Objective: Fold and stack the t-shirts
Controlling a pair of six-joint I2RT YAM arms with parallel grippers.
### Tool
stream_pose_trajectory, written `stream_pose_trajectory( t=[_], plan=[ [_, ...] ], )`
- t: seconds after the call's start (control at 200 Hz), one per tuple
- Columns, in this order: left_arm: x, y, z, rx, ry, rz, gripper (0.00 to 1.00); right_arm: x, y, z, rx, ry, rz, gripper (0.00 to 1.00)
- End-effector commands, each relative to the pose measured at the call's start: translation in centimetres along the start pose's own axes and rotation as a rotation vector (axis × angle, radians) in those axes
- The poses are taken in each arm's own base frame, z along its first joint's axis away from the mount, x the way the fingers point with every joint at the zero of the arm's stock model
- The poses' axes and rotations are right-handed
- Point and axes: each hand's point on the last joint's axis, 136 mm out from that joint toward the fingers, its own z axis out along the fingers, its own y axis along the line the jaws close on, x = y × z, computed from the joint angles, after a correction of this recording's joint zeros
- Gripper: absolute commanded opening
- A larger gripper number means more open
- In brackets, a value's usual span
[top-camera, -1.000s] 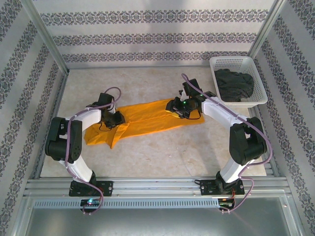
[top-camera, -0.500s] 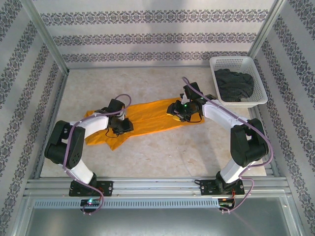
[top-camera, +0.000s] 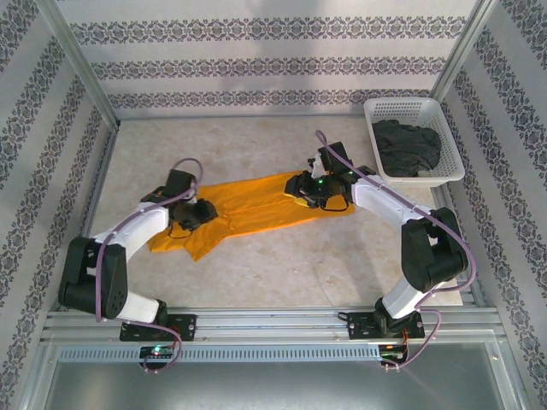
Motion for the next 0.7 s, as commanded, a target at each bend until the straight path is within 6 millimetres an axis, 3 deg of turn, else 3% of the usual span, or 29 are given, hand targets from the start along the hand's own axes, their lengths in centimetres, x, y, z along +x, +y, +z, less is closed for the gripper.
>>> stream_pose_trajectory(
  t=[0.0, 0.115, 0.27, 0.525, 0.694],
  plan=[
    [0.2, 6.0, -1.1, -0.16, 0.038, -0.117, 0.34, 1.5, 3.0, 0.6, -0.081, 0.055, -0.114, 0.47],
    [-0.8, 9.6, -2.0, -0.218, 0.026, -0.207, 0.38, 2.6, 4.7, 1.6, -0.106, 0.103, -0.175, 0.47],
    [-1.4, 11.8, -2.5, -0.243, 0.022, -0.242, 0.43, 3.5, 5.8, 2.7, -0.112, 0.14, -0.201, 0.47],
    [-1.1, 11.4, -0.8, -0.152, 0.034, -0.276, 0.4, 4.0, 5.9, 3.2, -0.11, 0.149, -0.196, 0.47],
    [-1.4, 10.9, -0.7, -0.122, 0.016, -0.283, 0.35, 4.1, 5.7, 3.3, -0.107, 0.151, -0.192, 0.47]
  ],
)
